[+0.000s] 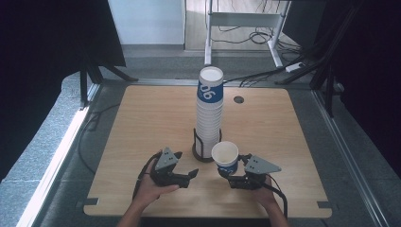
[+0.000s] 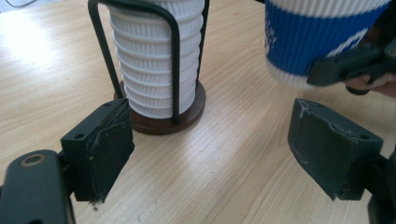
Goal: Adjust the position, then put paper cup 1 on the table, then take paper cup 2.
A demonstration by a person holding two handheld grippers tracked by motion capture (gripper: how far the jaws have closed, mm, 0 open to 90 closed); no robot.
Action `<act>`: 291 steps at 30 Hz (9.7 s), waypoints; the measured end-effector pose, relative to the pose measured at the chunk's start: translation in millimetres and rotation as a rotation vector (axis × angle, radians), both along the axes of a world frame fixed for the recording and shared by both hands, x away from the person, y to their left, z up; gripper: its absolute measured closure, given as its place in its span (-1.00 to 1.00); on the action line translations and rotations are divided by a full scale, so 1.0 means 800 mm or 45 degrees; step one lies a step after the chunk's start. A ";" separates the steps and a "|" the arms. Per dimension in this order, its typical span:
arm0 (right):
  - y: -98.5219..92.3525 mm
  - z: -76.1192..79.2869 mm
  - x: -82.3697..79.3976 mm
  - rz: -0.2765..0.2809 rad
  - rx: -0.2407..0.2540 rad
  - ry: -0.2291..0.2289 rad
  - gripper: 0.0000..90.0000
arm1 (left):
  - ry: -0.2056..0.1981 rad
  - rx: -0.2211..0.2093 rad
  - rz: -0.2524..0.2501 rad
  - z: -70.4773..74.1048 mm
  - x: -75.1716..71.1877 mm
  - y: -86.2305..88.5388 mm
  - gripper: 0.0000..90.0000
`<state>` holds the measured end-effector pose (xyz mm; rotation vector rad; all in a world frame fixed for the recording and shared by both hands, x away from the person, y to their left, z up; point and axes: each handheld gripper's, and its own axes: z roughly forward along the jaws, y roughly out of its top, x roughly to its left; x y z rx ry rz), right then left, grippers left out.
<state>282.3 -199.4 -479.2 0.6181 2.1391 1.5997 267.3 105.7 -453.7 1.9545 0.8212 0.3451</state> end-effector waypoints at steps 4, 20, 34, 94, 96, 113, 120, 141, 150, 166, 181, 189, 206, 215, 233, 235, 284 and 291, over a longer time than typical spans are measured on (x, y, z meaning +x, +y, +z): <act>-0.008 -0.001 0.004 -0.033 0.007 0.004 -0.39 | 0.011 0.016 0.004 -0.003 0.001 -0.001 -0.67; -0.035 -0.006 0.026 -0.186 -0.009 0.025 -0.39 | 0.028 0.039 0.016 -0.007 0.004 -0.001 -0.67; -0.042 -0.022 0.047 -0.264 -0.087 0.103 -0.39 | 0.034 0.053 0.013 -0.009 0.004 -0.002 -0.67; -0.045 -0.047 0.069 -0.411 -0.389 0.346 -0.59 | 0.033 0.097 -0.018 -0.014 0.002 -0.007 -0.66; -0.046 -0.045 0.067 -0.414 -0.374 0.348 -0.64 | 0.032 0.098 -0.018 -0.014 0.002 -0.006 -0.66; -0.065 -0.008 0.026 -0.453 -0.176 0.212 -0.66 | 0.022 0.079 0.006 -0.010 0.002 0.001 -0.67; -0.080 0.013 0.008 -0.468 -0.115 0.150 -0.65 | 0.014 0.074 0.009 -0.008 0.001 0.002 -0.67; -0.067 0.058 -0.024 -0.250 0.010 0.054 -0.50 | -0.094 -0.001 0.046 0.008 -0.001 0.007 -0.67; -0.053 0.058 -0.023 -0.159 0.036 0.085 -0.48 | -0.134 -0.062 0.000 0.037 0.004 0.004 -0.67; -0.043 0.057 -0.026 -0.125 0.001 0.084 -0.48 | -0.155 -0.020 0.017 0.067 0.052 -0.023 -0.76; -0.038 0.053 -0.025 -0.119 -0.009 0.089 -0.48 | -0.142 -0.087 0.026 0.076 0.101 -0.036 -0.83; -0.038 0.052 -0.024 -0.119 -0.014 0.089 -0.48 | -0.135 -0.076 -0.004 0.081 0.122 -0.045 -0.84; -0.035 0.049 -0.021 -0.111 -0.022 0.104 -0.48 | -0.164 -0.077 -0.056 0.075 0.136 -0.062 -0.74; -0.030 0.052 -0.009 -0.079 -0.030 0.107 -0.46 | -0.166 -0.061 -0.056 0.076 0.136 -0.060 -0.73; -0.030 0.120 0.032 -0.008 0.028 0.088 -0.42 | -0.168 -0.058 -0.059 0.076 0.134 -0.060 -0.72; -0.031 0.129 0.038 0.007 0.044 0.091 -0.42 | -0.174 -0.053 -0.063 0.076 0.134 -0.059 -0.72; 0.013 0.246 0.105 0.201 0.108 0.068 -0.49 | -0.174 -0.054 -0.060 0.076 0.131 -0.063 -0.72; 0.018 0.257 0.116 0.217 0.121 0.068 -0.49 | -0.173 -0.049 -0.059 0.077 0.132 -0.064 -0.72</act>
